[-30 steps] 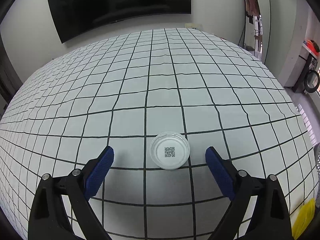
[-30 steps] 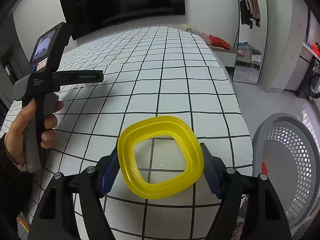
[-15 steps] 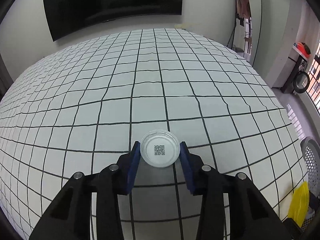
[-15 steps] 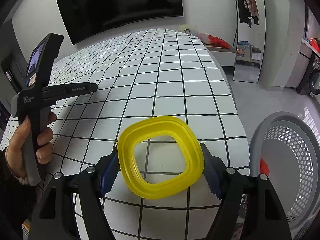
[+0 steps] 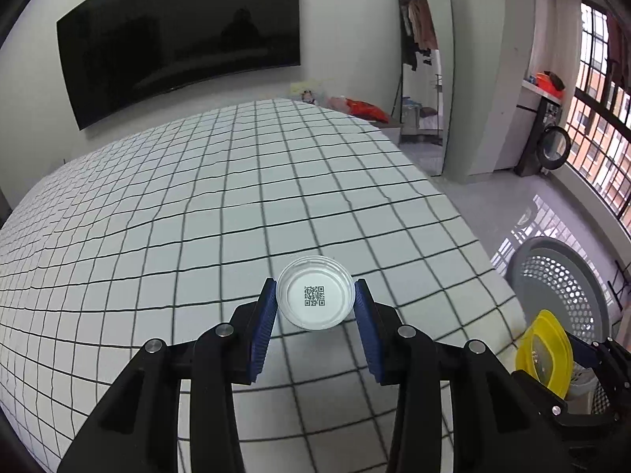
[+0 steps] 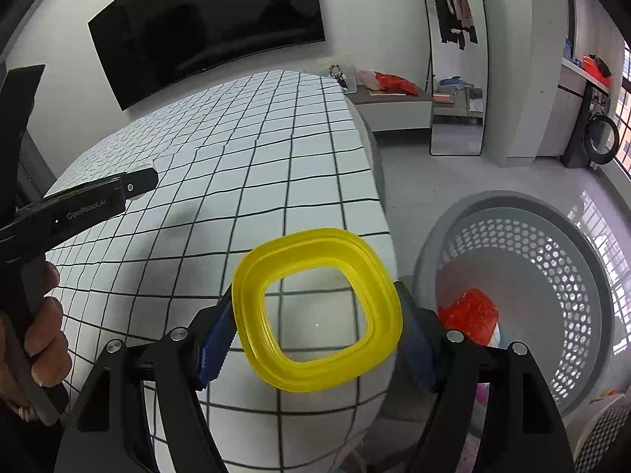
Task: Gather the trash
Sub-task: 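Carry cap and lid over the basket and open both grippers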
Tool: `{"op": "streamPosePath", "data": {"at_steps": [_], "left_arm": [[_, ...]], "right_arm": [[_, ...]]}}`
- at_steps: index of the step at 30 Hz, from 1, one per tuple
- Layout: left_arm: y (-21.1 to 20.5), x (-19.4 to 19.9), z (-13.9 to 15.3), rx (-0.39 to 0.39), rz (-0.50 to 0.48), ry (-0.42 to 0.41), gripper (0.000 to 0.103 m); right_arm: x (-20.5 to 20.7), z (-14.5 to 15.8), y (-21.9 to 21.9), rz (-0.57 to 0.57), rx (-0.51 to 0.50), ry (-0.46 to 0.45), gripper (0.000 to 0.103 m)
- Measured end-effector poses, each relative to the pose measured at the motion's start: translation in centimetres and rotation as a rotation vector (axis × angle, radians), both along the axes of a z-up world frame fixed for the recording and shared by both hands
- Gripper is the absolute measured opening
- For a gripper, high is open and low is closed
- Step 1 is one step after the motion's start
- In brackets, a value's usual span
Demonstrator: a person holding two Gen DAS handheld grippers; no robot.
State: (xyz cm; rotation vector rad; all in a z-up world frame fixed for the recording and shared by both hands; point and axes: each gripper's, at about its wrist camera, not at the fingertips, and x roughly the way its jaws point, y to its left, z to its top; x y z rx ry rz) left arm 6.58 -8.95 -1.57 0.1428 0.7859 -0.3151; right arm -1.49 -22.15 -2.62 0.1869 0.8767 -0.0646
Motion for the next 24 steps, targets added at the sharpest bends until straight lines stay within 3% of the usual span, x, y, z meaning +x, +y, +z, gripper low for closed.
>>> {"op": "streamPosePath", "data": {"at_steps": [13,24], "left_arm": [[-12.2,-7.6,0.0,-0.032,-0.227,0.005,0.039],[-19.5,-9.3,-2.6,-0.002,-0.331,0.048,0.039]], "right_arm": [[-7.6,0.9,-9.9,-0.209,-0.060,-0.038,0.072],[-9.7,-2.2,-17.5,-0.348,-0.015,0.006,0.072]]}}
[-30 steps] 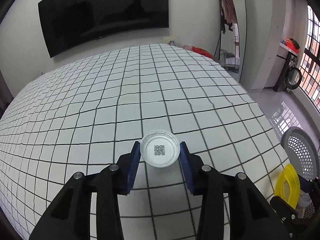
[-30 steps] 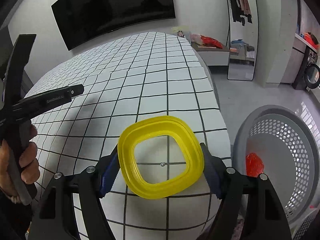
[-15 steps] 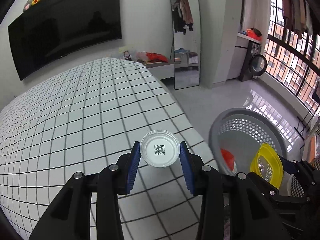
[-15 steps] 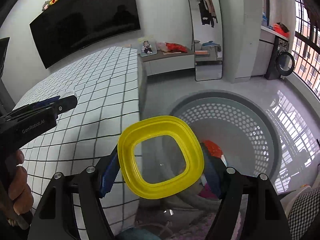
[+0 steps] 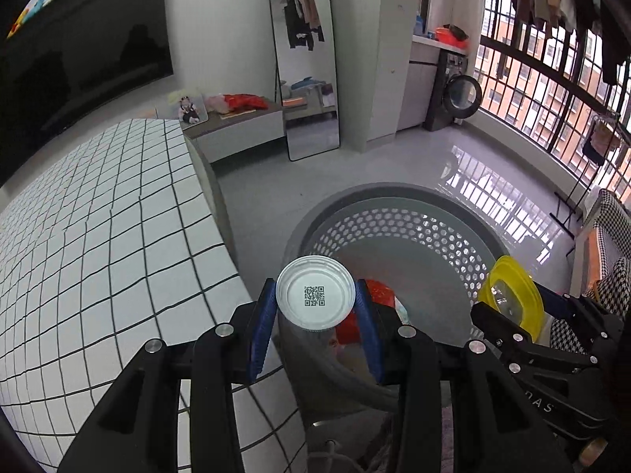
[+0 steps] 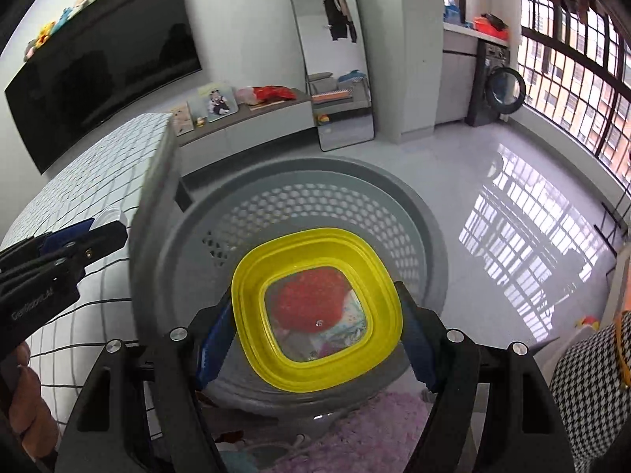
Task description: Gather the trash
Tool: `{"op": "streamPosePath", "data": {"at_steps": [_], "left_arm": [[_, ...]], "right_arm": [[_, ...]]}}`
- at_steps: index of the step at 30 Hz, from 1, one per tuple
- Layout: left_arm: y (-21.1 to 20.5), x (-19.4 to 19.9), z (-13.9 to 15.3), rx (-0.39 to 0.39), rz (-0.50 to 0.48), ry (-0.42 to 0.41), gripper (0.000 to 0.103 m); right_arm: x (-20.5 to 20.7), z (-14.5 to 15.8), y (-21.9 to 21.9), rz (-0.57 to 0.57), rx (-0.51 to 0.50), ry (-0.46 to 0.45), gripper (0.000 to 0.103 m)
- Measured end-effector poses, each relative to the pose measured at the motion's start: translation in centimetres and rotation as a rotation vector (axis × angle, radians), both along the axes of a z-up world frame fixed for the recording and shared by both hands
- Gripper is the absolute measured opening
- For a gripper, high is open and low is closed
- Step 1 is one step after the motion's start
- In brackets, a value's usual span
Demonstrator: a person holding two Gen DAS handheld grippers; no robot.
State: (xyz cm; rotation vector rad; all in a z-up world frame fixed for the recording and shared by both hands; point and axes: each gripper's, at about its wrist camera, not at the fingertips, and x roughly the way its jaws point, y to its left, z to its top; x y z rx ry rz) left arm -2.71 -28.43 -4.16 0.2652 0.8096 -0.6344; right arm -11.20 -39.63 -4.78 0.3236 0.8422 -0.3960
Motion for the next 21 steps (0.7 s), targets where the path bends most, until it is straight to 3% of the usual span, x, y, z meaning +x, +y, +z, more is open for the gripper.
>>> {"op": "streamPosePath", "data": {"at_steps": [14,15,17,21], "left_arm": [[-4.0,0.1,-2.1,0.043,-0.030,0.023,0.040],[-4.0,0.1,-2.2,0.045,-0.028,0.024,0.043],[-3.9,0.1,-2.2,0.044,-0.016,0.019,0.067],[-3.4,0.2,-1.8,0.036,-0.001,0.004,0.071]], "right_arm": [[1.3,-1.8,-2.6,-0.015,-0.002,0.026,0.072],[1.2,-1.9,-2.6,-0.016,-0.006,0.030,0.073],[1.1,-1.8,-2.6,-0.015,-0.006,0.026,0.074],[0.9,-1.4,-2.6,-0.018,-0.010,0.005,0.080]]}}
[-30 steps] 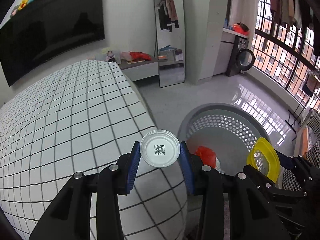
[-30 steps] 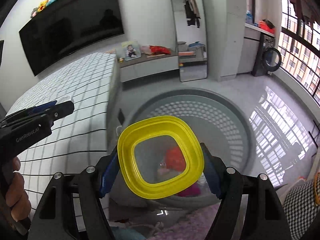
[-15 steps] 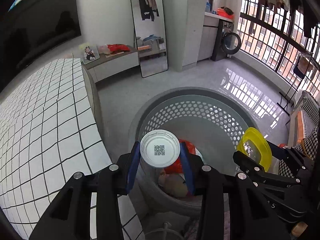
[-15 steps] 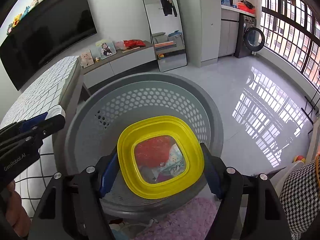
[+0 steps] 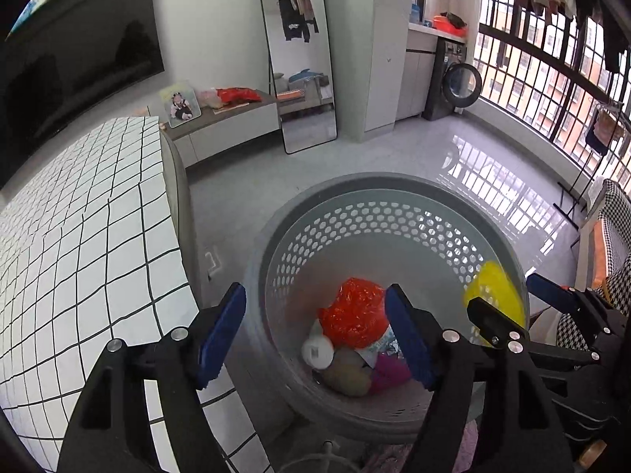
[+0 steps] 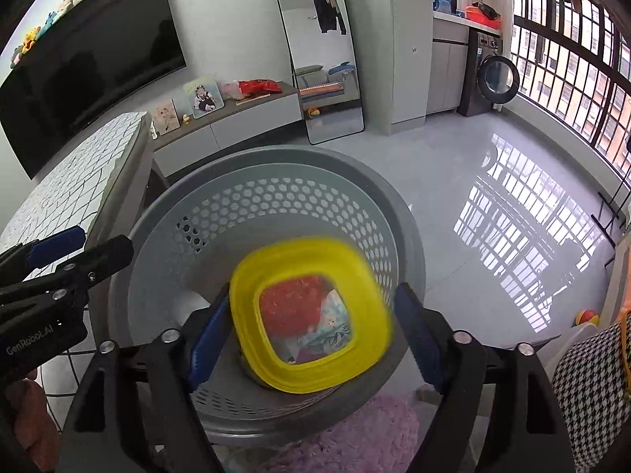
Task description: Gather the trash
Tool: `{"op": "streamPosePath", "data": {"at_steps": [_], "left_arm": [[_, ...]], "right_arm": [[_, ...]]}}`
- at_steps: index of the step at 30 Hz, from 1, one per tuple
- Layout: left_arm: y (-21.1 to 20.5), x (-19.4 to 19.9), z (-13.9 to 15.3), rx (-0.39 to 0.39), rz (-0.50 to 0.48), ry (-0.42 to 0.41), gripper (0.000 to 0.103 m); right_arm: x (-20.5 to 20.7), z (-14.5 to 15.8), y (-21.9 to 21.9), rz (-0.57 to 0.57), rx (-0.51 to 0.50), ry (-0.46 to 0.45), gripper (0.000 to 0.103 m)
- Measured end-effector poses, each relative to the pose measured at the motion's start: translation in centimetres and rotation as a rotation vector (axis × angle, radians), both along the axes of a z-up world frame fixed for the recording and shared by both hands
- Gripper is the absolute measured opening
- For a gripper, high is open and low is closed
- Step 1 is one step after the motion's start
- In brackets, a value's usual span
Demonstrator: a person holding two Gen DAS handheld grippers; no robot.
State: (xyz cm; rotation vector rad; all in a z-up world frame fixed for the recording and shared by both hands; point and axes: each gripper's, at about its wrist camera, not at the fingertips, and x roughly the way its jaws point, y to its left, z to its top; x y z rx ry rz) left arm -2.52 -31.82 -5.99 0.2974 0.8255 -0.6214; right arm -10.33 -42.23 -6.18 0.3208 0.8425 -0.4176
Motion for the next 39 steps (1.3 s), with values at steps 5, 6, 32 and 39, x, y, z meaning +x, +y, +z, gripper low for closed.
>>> {"op": "streamPosePath", "data": {"at_steps": [5,6,32,39], "left_arm": [[0.5,0.2,0.1,0.007,0.029,0.001,0.071],[0.6,0.2,0.1,0.007,0.036,0.001,0.071],[2.7,-0.5,1.4,-0.010,0.089,-0.038,0.087],[3.4,-0.5,1.6,-0.019,0.100,-0.042,0.091]], "right_arm": [[-0.2,0.2,0.0,-0.009,-0.004,-0.008,0.080],[-0.3,0.3,0.0,-0.010,-0.001,-0.012,0.080],[-1.3,1.4,1.9,-0.025,-0.026,-0.036,0.080],[-1.4,1.5,2.2,-0.026,-0.035,-0.039,0.080]]}}
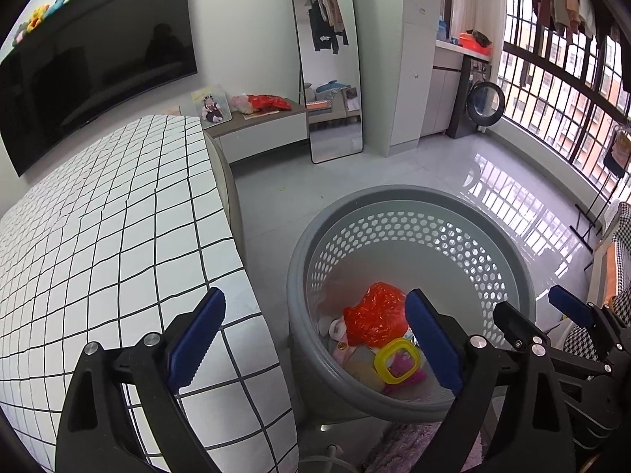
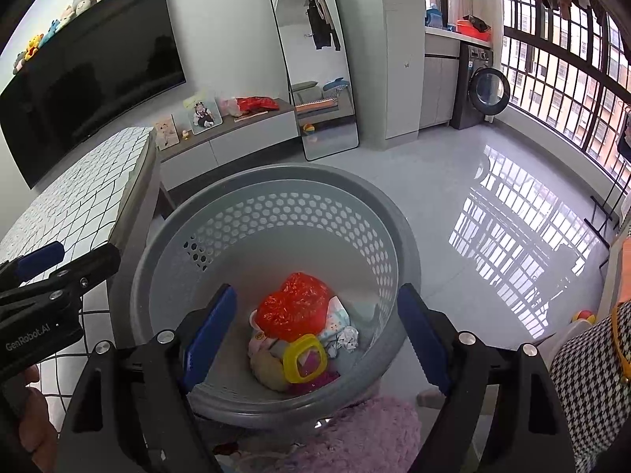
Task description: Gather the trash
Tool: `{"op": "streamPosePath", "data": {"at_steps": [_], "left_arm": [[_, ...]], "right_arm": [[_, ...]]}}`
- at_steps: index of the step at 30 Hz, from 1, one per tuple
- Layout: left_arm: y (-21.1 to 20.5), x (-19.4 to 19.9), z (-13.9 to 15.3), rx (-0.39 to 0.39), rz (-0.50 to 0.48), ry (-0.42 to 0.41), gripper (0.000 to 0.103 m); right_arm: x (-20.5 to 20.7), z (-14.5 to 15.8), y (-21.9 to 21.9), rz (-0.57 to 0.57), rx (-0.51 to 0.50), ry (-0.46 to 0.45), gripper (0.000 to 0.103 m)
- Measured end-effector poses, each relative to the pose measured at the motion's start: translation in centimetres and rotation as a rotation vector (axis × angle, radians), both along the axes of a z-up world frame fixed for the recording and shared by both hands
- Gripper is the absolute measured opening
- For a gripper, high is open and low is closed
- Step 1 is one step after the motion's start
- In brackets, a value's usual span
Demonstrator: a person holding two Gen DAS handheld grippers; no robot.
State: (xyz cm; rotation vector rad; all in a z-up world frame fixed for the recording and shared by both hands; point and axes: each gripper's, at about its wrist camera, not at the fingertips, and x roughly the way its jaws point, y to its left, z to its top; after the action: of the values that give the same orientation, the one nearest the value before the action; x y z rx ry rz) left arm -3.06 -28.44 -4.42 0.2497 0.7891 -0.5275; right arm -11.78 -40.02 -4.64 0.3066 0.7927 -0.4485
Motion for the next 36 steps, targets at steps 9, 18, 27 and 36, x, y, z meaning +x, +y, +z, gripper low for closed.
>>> {"op": "streamPosePath", "data": {"at_steps": [9,18,27,36], "left_arm": [[0.34,-0.14,0.24,-0.001,0.014,-0.010,0.095],[0.58,0.04,0.37,0.004,0.027,-0.013,0.096],[0.61,0.19,0.32,0.013,0.038,-0.013,0.097],[0.71,0.01,0.53,0.016,0.048,-0.035,0.097]], "right_arm": [[-0.07,0.24,0.04,0.002,-0.005,-0.001,0.080],[-0.03,0.17,0.08,0.003,-0.003,-0.001,0.080],[-0.28,0.72,-0.06,0.002,-0.002,-0.003,0.080],[-0.29,0.69,-0.06,0.002,-0.001,-0.004,0.080]]}}
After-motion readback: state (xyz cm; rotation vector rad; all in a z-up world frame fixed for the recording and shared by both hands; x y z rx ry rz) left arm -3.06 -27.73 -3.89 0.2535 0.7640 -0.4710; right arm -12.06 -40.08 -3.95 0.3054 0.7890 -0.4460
